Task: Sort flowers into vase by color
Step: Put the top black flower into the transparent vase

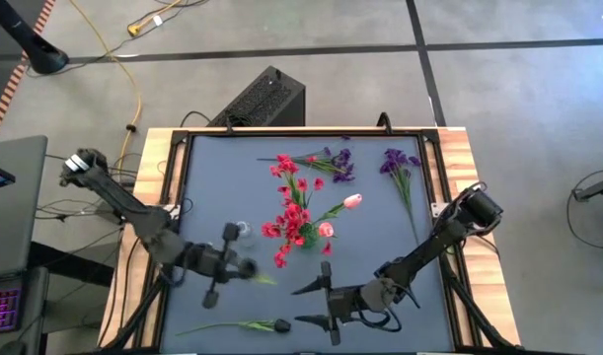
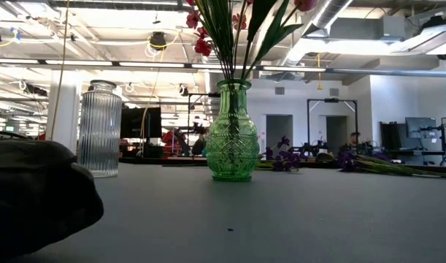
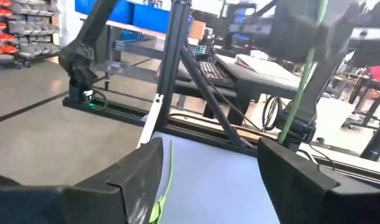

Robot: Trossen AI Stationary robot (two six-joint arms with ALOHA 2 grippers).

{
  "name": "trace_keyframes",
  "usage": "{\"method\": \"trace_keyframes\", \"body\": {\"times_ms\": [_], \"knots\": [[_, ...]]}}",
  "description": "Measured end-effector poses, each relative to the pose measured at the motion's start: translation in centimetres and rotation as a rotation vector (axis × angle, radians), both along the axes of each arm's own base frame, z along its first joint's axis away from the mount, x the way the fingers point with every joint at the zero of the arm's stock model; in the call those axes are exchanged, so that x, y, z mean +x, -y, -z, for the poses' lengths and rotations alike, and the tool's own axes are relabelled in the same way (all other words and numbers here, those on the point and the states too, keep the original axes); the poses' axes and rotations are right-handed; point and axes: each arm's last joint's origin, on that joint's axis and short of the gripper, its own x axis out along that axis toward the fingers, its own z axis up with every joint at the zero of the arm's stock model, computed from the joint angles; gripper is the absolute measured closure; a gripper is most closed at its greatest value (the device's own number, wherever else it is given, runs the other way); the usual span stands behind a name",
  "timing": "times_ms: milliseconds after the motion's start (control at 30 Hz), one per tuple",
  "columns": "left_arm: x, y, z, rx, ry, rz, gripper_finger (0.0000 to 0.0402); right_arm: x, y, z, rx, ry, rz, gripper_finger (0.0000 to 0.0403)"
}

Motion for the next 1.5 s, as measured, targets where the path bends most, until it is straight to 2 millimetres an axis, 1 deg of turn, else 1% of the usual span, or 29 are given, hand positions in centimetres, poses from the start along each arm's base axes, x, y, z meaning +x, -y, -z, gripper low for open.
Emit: {"method": "trace_keyframes", "body": {"times_ms": [133, 200, 267, 367, 433, 567, 733, 900, 1233, 1500], "knots": [[-2.3, -1.8, -1.1, -0.034, 0.059, 0.005, 0.0401, -0.1, -0.1, 0.0, 0.000, 0.001, -0.003, 0.0117], [-3.4, -3.0, -1.1, -0.039, 0.081, -0.055, 0.0401, -0.1, -0.1, 0.0, 0.000, 0.000, -0.003, 0.0117], [-4.2, -4.1, -0.5, -0.047, 0.088, -0.148, 0.0401, -0.1, -0.1, 0.0, 0.002, 0.000, -0.003, 0.0117], [-5.2, -5.8, 0.8, -0.074, 0.093, -0.264, 0.0401, -0.1, -0.1, 0.1, 0.017, -0.014, -0.003, 0.0117], [-5.8, -6.7, 1.8, -0.094, 0.094, -0.311, 0.0401, -0.1, -0.1, 0.2, 0.027, -0.019, -0.003, 0.0117], [-6.6, -8.0, 3.5, -0.153, 0.090, -0.351, 0.0401, -0.1, -0.1, 0.2, 0.039, -0.024, -0.003, 0.0117], [-7.3, -8.7, 4.7, -0.181, 0.095, -0.352, 0.0401, 0.0, 0.0, 0.2, 0.037, -0.027, 0.001, 0.0117], [-7.4, -8.9, 5.7, -0.175, 0.087, -0.365, 0.0401, 0.1, 0.2, 0.3, 0.038, -0.029, 0.005, 0.0117], [-6.7, -9.1, 6.3, -0.138, 0.058, -0.395, 0.0401, 0.1, 0.2, 0.3, 0.037, -0.030, 0.005, 0.0117], [-6.6, -9.3, 6.4, -0.128, 0.049, -0.411, 0.0401, 0.1, 0.2, 0.3, 0.037, -0.030, 0.005, 0.0117]]}}
